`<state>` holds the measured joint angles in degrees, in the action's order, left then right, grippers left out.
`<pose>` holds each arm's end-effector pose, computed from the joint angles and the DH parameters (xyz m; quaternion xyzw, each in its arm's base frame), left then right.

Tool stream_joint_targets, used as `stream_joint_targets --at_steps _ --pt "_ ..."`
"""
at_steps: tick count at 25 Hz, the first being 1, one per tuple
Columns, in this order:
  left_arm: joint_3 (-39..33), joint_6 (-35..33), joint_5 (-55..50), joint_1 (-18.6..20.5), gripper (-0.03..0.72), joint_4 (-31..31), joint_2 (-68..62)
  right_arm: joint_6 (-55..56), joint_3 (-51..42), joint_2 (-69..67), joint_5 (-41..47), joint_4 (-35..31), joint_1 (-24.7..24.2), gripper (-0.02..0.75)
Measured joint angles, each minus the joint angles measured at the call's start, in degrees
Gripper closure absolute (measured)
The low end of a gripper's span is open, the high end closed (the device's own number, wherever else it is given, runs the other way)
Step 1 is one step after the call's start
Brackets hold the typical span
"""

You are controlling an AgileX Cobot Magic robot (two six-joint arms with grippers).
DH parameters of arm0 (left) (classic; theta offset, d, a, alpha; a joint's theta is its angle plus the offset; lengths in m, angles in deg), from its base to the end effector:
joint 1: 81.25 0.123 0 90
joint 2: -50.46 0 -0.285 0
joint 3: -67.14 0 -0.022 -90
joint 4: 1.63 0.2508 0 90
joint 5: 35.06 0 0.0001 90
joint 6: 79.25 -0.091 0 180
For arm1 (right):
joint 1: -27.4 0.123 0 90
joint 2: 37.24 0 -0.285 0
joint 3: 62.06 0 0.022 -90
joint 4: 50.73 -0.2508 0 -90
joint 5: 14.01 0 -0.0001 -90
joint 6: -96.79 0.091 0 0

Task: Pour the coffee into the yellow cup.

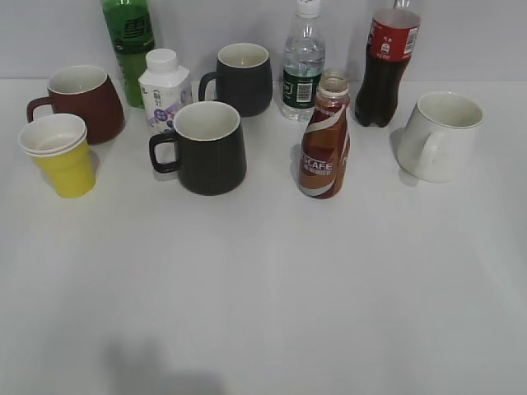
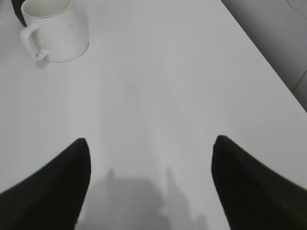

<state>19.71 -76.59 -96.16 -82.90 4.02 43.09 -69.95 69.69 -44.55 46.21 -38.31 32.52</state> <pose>-0.0086 0.0081 0.2826 -0.0102 0.8465 0.0292 0.5315 -0.0059 -0.0176 0.2811 0.0642 0.8396 -0.0223 0.5389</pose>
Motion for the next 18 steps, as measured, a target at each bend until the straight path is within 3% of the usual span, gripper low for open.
stream_joint_targets --at_steps 4,6,12,18 --pt "0.65 0.00 1.82 -0.94 0.467 -0.18 -0.14 0.00 0.00 0.00 -0.19 0.20 0.00 0.150" --pt "1.20 0.00 7.83 -1.66 0.467 0.23 -1.27 0.00 0.32 0.00 -1.43 0.95 0.00 0.150" --pt "-0.08 0.00 25.04 -2.02 0.462 0.51 -9.49 0.00 0.62 -1.05 -17.77 0.76 0.00 0.150" --pt "-3.82 0.00 42.63 -2.19 0.411 0.51 -23.44 0.26 -1.68 -10.63 -31.58 -0.39 0.00 0.150"
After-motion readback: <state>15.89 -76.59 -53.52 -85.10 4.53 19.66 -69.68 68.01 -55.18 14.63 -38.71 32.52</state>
